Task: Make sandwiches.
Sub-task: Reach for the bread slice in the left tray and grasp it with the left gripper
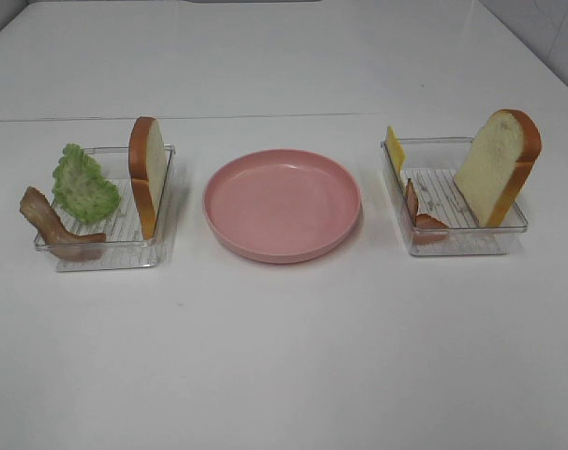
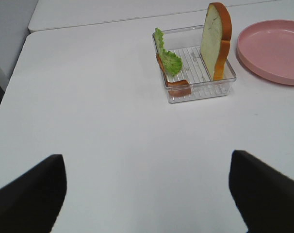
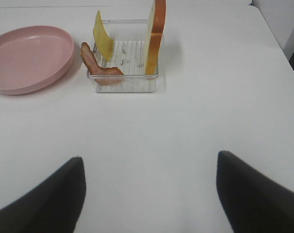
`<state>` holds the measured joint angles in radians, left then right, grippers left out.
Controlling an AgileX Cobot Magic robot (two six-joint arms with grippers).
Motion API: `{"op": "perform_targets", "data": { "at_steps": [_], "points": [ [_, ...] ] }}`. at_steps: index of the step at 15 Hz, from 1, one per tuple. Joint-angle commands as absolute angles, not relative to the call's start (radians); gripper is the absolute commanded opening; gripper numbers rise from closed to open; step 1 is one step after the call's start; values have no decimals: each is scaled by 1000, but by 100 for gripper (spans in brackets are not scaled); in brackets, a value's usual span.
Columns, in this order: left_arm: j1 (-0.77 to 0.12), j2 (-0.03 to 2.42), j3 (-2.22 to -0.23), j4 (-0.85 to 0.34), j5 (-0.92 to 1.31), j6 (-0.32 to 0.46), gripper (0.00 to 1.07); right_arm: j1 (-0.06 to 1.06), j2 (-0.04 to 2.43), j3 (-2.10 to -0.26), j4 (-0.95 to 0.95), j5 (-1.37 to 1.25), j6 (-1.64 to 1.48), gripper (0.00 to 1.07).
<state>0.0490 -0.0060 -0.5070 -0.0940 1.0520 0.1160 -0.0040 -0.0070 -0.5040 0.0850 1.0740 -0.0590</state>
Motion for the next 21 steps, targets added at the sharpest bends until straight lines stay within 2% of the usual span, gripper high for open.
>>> {"op": "perform_targets", "data": {
  "at_steps": [1,21],
  "points": [
    [47,-26,-502,-102,1041,109,86,-12,-20,-504,88,1061,-66,71],
    [47,-26,-502,-97,1041,102,86,-12,-20,-504,88,1061,-66,71]
  ]
}}
